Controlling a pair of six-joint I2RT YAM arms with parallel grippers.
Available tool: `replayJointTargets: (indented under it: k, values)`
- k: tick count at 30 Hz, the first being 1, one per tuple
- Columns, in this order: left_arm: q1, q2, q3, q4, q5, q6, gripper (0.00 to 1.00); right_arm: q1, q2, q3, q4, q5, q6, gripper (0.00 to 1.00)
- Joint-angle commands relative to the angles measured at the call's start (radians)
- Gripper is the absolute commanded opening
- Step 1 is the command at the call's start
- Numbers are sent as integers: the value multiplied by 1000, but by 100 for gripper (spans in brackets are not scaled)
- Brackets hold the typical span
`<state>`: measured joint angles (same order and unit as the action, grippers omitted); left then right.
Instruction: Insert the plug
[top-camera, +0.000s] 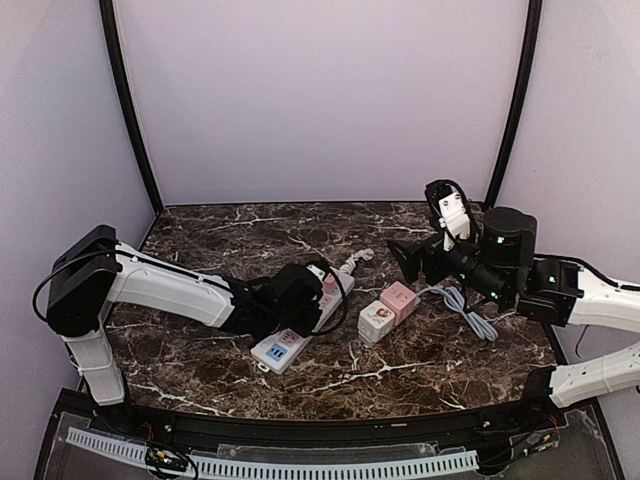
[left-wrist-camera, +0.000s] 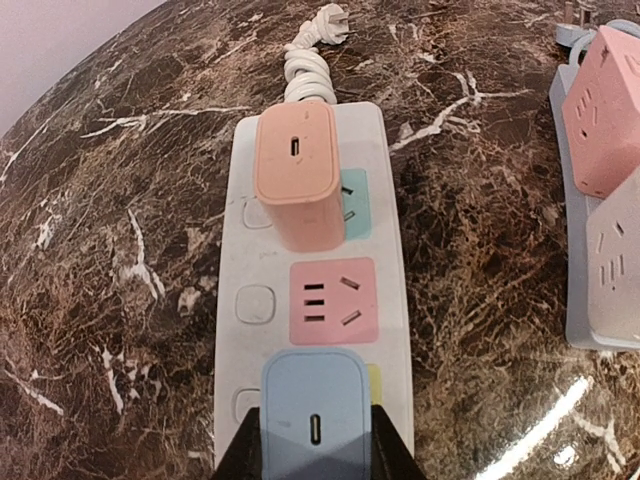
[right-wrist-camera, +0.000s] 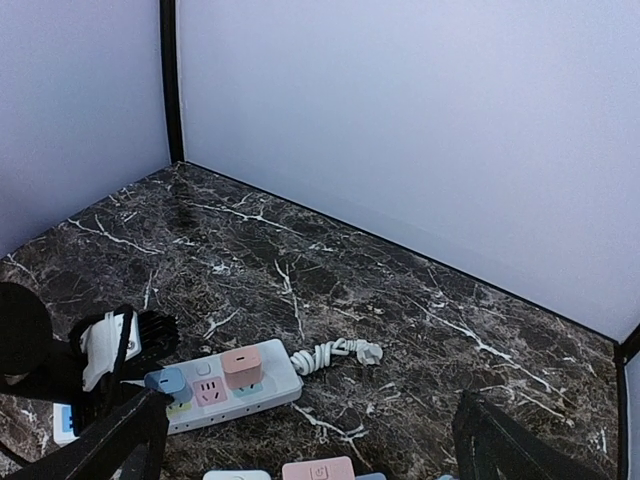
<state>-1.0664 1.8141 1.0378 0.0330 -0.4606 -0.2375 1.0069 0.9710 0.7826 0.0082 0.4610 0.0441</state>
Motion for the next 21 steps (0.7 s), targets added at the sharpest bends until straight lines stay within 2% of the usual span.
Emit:
replayJointTargets:
  k: [1,3,5,9,11,21]
  values:
    - [20,50,13,-37,14,63,20,-4,-18,-14,29,14,18,99]
    - [20,48,19,-37,17,63,27,-4,-20,-13,32,13,22,99]
    - [20,39,19,-37,13,63,40,-4,-21,-8,32,15,28,99]
    - [20,3,6,-36,1,69,75,-4,-18,-3,31,18,43,99]
    - [20,-15,3,-14,0,78,83,-6,-12,2,32,34,55,99]
    - [23,-172,-36,-17,-55,125,98,-18,30,15,50,138,110,99]
